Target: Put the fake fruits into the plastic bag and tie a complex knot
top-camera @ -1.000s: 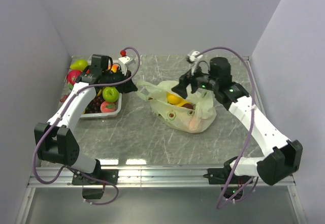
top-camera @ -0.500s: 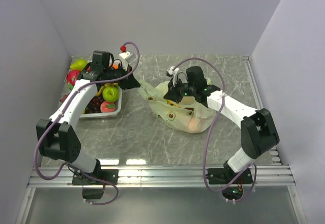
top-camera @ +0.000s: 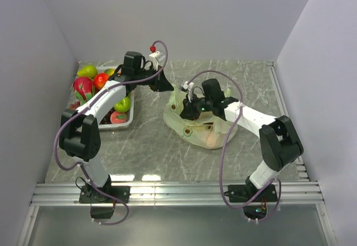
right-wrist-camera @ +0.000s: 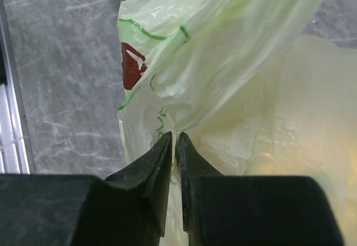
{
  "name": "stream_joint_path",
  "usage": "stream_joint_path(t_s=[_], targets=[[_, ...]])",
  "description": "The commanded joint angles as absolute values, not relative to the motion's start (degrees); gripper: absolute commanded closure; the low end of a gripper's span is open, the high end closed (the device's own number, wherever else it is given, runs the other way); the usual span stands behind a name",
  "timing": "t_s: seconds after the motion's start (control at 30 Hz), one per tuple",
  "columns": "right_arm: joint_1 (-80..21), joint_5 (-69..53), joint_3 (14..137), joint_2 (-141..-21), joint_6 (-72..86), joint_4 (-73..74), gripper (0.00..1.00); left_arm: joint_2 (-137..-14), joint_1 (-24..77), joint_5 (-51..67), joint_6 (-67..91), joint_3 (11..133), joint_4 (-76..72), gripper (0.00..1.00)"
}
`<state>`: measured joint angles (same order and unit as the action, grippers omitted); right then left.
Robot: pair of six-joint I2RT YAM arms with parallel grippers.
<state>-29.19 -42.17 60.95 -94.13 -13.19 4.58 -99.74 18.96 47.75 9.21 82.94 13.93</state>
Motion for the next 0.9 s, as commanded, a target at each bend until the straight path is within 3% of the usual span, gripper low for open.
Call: stream_joint_path(t_s=[0.0,0.07,0.1,0.17,0.2,0.23,0.3,0.8,0.87], targets=[[-27.61,-39.38,60.82,-87.99,-15.03,7.55,0.74,-98.62,19.34,49.04,11.87,85.87,8.61,1.00],[-26.64,-38.24,62.13,-86.58,-14.42,8.08,0.63,-97.48,19.51,49.13,11.17,85.17,8.96,1.00],[-26.11,-37.80,62.75,-85.70,-12.93,8.17,0.51,-97.12,19.51,49.04,10.21,84.64,9.23,1.00],[-24.53,-38.93,64.07,-84.82,-11.78,8.61,0.38,-96.25,19.60,49.04,9.50,84.11,10.19,1.00],[-24.26,-39.46,64.16,-83.68,-10.56,8.35,0.25,-96.07,19.60,49.04,9.06,83.76,10.37,1.00],[-24.26,-39.55,63.73,-83.24,-9.94,7.04,0.23,-95.89,19.60,49.04,8.97,83.59,10.46,1.00],[-24.43,-39.81,63.11,-82.44,-6.79,3.10,0.06,-95.54,19.69,49.04,8.96,83.32,10.55,1.00],[-29.53,-39.39,64.77,-97.45,-5.98,-7.21,0.02,-98.53,19.69,49.66,12.47,86.48,8.44,1.00],[-29.53,-37.97,65.91,-99.57,-5.36,-7.12,0.08,-98.44,19.69,49.66,13.27,86.40,7.12,1.00]])
